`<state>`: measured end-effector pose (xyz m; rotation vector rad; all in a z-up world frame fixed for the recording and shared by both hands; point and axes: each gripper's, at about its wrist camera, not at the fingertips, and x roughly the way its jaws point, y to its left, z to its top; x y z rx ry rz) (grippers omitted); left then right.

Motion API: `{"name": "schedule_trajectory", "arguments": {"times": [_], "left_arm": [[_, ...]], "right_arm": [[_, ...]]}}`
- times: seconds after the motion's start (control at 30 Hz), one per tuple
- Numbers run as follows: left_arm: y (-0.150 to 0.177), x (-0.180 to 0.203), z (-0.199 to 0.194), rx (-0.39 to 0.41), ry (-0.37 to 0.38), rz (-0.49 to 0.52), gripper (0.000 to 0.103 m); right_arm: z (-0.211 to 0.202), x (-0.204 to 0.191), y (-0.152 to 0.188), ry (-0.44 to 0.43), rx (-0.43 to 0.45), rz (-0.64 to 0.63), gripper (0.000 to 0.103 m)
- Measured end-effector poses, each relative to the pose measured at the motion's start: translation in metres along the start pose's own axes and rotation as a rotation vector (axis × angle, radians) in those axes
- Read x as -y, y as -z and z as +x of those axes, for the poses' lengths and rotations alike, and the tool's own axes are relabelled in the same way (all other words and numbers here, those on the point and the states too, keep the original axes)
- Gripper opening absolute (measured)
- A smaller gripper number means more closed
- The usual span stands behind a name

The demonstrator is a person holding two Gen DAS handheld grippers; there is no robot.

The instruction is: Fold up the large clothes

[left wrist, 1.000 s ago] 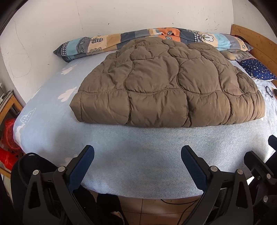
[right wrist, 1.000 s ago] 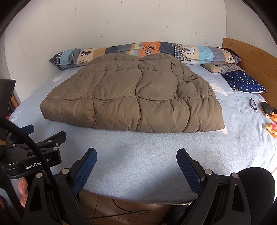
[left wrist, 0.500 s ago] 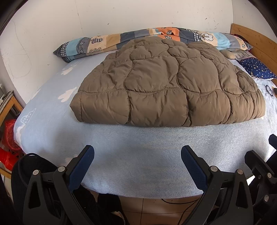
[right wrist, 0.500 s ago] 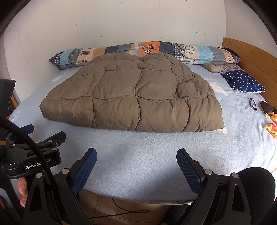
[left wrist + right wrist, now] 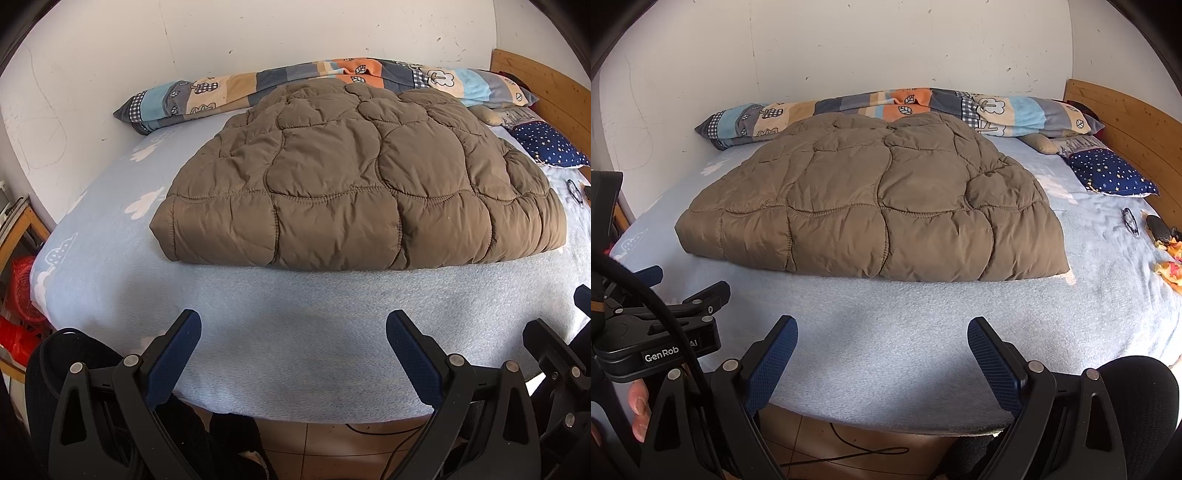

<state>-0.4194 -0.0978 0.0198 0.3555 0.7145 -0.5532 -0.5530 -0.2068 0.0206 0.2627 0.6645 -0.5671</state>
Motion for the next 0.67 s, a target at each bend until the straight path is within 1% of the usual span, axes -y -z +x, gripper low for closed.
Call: {"name": "schedule_trajectory", "arguments": {"times": [0.47,0.6,0.67], "left_arm": [[0.0005,0.0006,-0.0006,0.005,-0.007,0.015,0.100],[0.0008,0.0006,-0.0039,0.014,-0.030,0.028,0.100],[0.0008,-0.0023,-0.0037,0.000,-0.015,0.017,0.100]], "right_arm": [[-0.0012,0.0027,-0.0008,-0.002,0.003,0.000,0.096],[-0.0019,0.0031,-0.0010,-0.001,0.003,0.002,0.096],[-0.0033,0.0018,-0.0011,-0.005,0.008,0.005,0.096]]}}
